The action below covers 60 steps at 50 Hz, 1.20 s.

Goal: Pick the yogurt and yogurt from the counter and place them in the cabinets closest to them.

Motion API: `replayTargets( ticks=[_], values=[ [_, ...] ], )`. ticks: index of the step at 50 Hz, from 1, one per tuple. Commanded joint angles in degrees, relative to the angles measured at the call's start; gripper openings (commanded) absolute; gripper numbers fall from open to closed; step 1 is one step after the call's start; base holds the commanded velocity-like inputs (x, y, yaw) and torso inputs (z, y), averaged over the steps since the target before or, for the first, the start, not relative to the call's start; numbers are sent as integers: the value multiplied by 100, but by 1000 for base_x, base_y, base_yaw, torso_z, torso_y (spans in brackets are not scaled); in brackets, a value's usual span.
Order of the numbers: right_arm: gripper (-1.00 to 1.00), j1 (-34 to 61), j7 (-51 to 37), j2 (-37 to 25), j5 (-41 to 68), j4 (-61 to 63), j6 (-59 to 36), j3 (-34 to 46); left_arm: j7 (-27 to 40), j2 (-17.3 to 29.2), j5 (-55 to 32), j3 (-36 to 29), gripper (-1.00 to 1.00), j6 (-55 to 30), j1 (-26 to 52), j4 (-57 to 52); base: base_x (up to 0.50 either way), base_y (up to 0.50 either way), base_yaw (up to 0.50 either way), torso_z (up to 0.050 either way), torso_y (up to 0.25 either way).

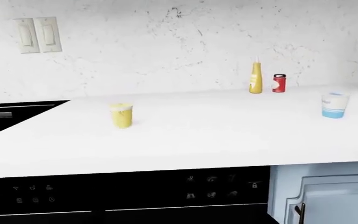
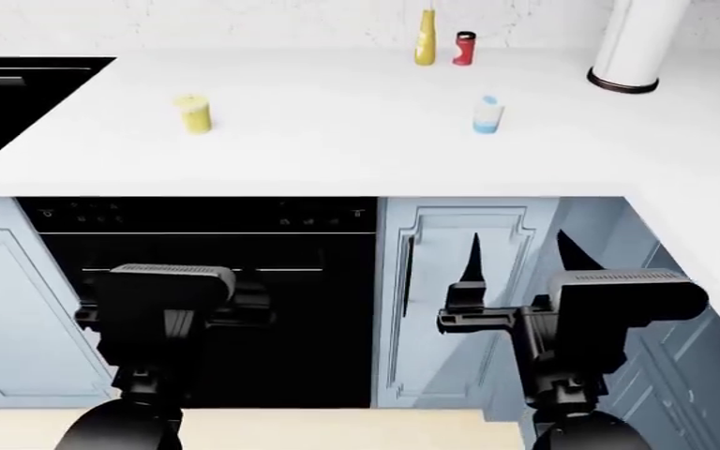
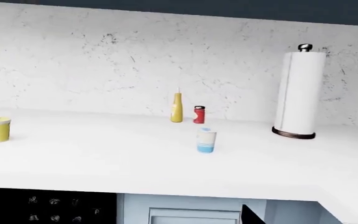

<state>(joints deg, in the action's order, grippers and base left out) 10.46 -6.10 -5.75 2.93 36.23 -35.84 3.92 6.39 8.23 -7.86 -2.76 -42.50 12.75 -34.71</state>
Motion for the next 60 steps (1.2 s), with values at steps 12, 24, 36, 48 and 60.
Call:
replayTargets(
  ticks=[12,24,36,48,60],
  values=[
    [100,234,-100,-285,120,590,-682,-64,182,179,-150,222,100,-720,273,-529,2,0,0,50,0],
    [100,224,-168,-353,177,754,-739,-146,251,240,-178,265,100,-780,249,-630,273,0,0,50,0],
    [100,146,-224,-401,233,839,-735,-200,307,285,-181,247,100,-729,228,-644,331,0,0,50,0],
    [100,85,-256,-440,290,845,-614,-232,322,359,-204,260,100,-639,157,-717,350,0,0,50,0],
    [100,52,-294,-422,356,710,-426,-218,385,368,-219,279,100,-536,79,-753,395,0,0,50,0]
  ],
)
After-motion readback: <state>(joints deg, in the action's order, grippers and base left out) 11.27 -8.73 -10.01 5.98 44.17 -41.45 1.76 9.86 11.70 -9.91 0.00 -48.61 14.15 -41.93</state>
